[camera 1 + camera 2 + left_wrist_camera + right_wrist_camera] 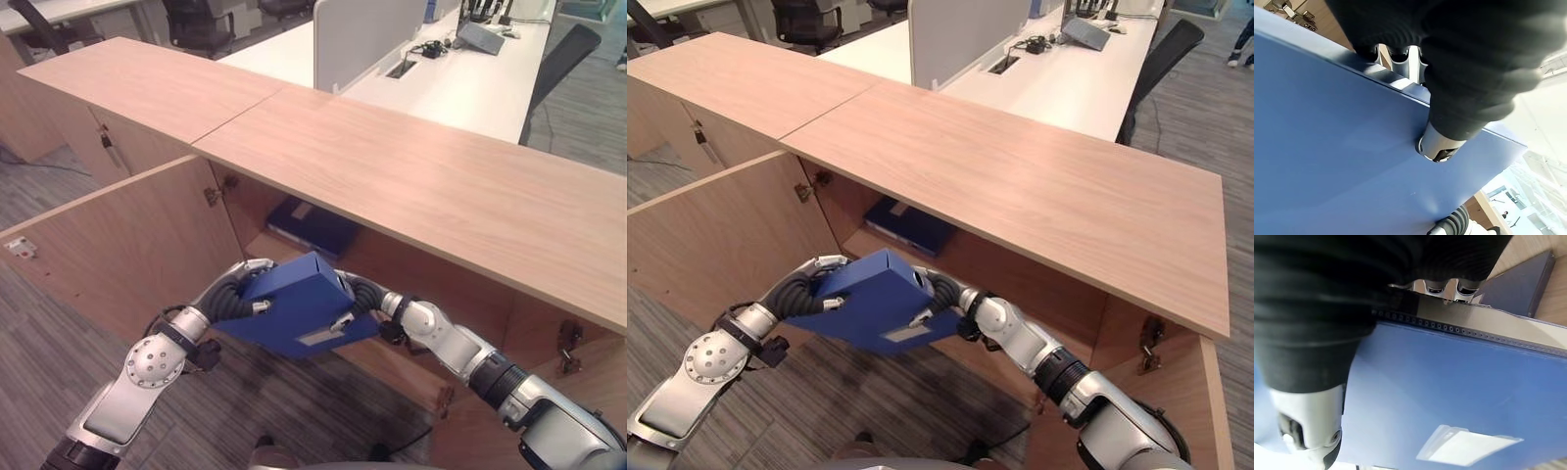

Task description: Put the empty folder in the office cabinet

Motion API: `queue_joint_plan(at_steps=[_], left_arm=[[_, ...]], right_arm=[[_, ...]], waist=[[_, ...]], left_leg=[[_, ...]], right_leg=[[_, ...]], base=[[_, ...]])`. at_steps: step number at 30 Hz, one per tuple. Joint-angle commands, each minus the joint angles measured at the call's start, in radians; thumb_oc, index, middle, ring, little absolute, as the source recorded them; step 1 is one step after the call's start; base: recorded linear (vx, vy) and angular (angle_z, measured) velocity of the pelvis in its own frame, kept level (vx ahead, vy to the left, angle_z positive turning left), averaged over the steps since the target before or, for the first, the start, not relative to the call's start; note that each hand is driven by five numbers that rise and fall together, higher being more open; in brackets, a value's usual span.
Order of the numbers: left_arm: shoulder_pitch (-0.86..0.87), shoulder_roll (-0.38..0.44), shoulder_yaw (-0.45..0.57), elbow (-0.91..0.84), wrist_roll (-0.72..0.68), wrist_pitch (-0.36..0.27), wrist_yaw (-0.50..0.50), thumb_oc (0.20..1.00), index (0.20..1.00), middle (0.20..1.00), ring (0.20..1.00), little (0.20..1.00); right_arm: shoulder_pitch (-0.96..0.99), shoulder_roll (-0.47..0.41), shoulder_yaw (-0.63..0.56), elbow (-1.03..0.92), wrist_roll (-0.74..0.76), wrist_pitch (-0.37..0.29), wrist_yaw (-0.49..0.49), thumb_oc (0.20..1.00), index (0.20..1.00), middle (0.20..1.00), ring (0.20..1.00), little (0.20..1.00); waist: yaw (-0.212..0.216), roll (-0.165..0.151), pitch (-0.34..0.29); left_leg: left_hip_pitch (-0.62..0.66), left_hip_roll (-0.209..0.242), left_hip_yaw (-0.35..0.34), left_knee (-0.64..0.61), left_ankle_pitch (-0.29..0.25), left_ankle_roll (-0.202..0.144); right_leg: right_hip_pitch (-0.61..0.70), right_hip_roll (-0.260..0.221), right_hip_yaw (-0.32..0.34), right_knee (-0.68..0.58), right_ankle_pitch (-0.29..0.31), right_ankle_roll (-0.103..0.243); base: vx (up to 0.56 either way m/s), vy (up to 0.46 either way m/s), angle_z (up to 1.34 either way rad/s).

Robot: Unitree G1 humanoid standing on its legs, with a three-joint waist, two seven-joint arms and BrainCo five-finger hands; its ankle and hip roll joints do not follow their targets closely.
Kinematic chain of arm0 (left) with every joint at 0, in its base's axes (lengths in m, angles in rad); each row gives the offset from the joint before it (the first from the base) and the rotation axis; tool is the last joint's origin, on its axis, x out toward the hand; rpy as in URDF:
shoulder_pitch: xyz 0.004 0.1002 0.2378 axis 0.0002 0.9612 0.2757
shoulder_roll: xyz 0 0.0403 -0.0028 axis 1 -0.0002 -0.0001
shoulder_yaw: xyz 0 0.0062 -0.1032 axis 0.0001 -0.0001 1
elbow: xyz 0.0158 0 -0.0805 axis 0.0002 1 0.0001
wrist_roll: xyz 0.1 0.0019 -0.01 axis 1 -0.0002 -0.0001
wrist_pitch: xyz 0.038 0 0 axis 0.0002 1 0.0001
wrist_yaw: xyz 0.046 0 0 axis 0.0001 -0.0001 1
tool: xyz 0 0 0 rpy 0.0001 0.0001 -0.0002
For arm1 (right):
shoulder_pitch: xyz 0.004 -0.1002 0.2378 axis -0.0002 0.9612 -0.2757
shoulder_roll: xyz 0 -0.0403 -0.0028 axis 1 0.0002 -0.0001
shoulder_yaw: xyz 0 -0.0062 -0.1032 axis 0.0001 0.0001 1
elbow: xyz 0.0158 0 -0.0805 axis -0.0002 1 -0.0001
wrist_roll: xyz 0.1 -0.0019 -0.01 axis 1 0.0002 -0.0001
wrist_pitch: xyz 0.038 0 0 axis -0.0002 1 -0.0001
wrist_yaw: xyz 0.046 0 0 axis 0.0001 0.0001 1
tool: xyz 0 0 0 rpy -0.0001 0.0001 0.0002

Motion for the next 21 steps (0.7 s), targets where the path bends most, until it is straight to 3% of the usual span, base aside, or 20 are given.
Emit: queue_joint_plan(at_steps=[1,8,14,15,16,17,21], left_arm=[[-0.174,-0.043,-0.025,-0.241,-0.149,-0.132,0.045,0.200,0.200,0.200,0.200,0.200],[-0.207,-0.078,-0.029,-0.252,-0.159,-0.133,0.058,0.200,0.200,0.200,0.200,0.200],[-0.195,-0.097,-0.047,-0.225,-0.191,-0.113,0.030,0.203,0.203,0.203,0.203,0.203],[-0.185,-0.101,-0.056,-0.213,-0.198,-0.107,0.019,0.423,0.423,0.423,0.423,0.423],[-0.185,-0.101,-0.056,-0.212,-0.198,-0.107,0.019,0.853,0.853,0.853,0.853,0.853],[-0.173,-0.106,-0.061,-0.201,-0.206,-0.098,0.008,1.000,1.000,1.000,1.000,1.000],[-0.099,-0.156,-0.088,-0.074,-0.251,-0.051,-0.028,1.000,1.000,1.000,1.000,1.000]], right_arm=[[-0.076,0.156,0.124,0.018,0.059,-0.039,0.061,0.200,0.200,0.200,0.200,0.200],[-0.015,0.174,0.110,0.030,0.149,-0.032,0.061,0.200,0.200,0.200,0.200,0.200],[0.074,0.231,0.103,0.088,0.367,0.020,0.124,0.200,0.200,0.200,0.200,0.200],[0.082,0.239,0.105,0.100,0.395,0.031,0.132,0.200,0.200,0.200,0.200,0.200],[0.082,0.239,0.105,0.101,0.397,0.030,0.133,0.200,0.200,0.200,0.200,0.200],[0.090,0.247,0.106,0.108,0.425,0.041,0.144,0.200,0.200,0.200,0.200,0.200],[0.127,0.260,0.092,0.149,0.547,0.077,0.169,0.200,0.200,0.200,0.200,0.200]], waist=[[0.009,-0.063,-0.033],[0.001,-0.065,-0.035],[0.002,-0.064,-0.036],[0.004,-0.064,-0.034],[0.004,-0.064,-0.035],[0.007,-0.065,-0.033],[0.014,-0.066,-0.030]], left_leg=[[-0.059,-0.033,-0.009,0.070,0.003,-0.021],[-0.056,-0.032,-0.002,0.064,0.005,-0.021],[-0.056,-0.033,-0.001,0.061,0.009,-0.023],[-0.056,-0.033,-0.001,0.061,0.009,-0.023],[-0.056,-0.033,-0.001,0.061,0.009,-0.023],[-0.056,-0.032,-0.001,0.061,0.010,-0.023],[-0.057,-0.032,0.001,0.061,0.013,-0.024]], right_leg=[[0.084,0.036,-0.006,0.008,-0.115,-0.036],[0.081,0.037,0.000,0.007,-0.114,-0.035],[0.078,0.035,-0.003,0.007,-0.112,-0.034],[0.078,0.035,-0.004,0.007,-0.112,-0.034],[0.078,0.035,-0.004,0.007,-0.112,-0.034],[0.077,0.035,-0.005,0.007,-0.112,-0.033],[0.074,0.034,-0.007,0.007,-0.110,-0.034]], base=[[0.00,0.000,0.00],[0.00,0.003,-0.02],[0.00,0.003,-0.04],[0.00,0.000,0.00],[0.00,0.000,0.00],[0.00,0.000,0.00],[0.00,0.000,0.00]])
